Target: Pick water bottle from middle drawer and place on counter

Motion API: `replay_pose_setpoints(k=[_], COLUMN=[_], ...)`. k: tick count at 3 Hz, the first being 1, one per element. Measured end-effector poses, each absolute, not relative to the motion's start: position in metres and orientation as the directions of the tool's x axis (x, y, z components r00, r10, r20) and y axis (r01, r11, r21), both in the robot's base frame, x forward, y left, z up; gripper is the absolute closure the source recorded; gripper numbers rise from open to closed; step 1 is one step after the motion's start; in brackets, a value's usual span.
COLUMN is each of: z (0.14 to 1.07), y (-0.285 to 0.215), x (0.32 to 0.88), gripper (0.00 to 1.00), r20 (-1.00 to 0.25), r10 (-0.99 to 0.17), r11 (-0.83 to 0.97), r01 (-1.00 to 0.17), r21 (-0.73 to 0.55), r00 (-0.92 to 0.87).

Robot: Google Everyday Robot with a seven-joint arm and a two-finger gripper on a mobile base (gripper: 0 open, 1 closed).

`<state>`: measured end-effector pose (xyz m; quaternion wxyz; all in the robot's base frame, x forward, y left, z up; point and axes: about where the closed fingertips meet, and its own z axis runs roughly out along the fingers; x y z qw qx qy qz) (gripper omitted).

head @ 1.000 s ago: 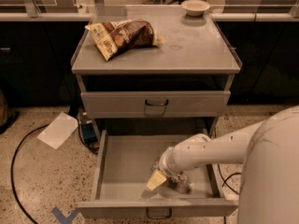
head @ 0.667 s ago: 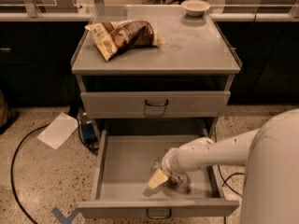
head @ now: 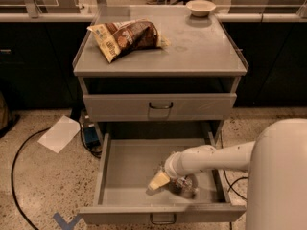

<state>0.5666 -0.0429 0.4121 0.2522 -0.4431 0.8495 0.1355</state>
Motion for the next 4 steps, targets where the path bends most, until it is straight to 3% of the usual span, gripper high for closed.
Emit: replay_pose_setpoints(k=[3, 4], z=[0.374, 0.374], y=[-0.059, -0.059], x=[0.568, 0.568], gripper=[0.00, 0.19], r20=[-0.517, -0.517], r10=[-0.678, -0.678], r11=[0.603, 0.604], r01=[-0.797, -0.797], r21=[0.016, 0.016], r00=[-0.523, -0.523])
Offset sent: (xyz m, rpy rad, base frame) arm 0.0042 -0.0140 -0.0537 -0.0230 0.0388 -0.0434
